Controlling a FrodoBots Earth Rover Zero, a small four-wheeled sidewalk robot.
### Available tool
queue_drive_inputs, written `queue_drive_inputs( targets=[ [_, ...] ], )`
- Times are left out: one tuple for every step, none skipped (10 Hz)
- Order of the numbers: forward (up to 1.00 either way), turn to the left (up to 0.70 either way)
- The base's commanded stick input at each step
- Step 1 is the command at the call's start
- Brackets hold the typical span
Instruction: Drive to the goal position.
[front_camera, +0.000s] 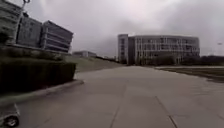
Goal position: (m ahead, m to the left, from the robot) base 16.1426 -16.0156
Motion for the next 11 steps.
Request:
queue_drive_inputs(
  targets=[
    [0.70, 0.00],
    [0.70, 0.00],
    [0.70, 0.00],
    [0.70, 0.00],
    [0.70, 0.00],
    [0.70, 0.00],
    [0.70, 0.00],
    [0.70, 0.00],
    [0.70, 0.00],
    [0.70, 0.00],
    [0.70, -0.13]
  ],
)
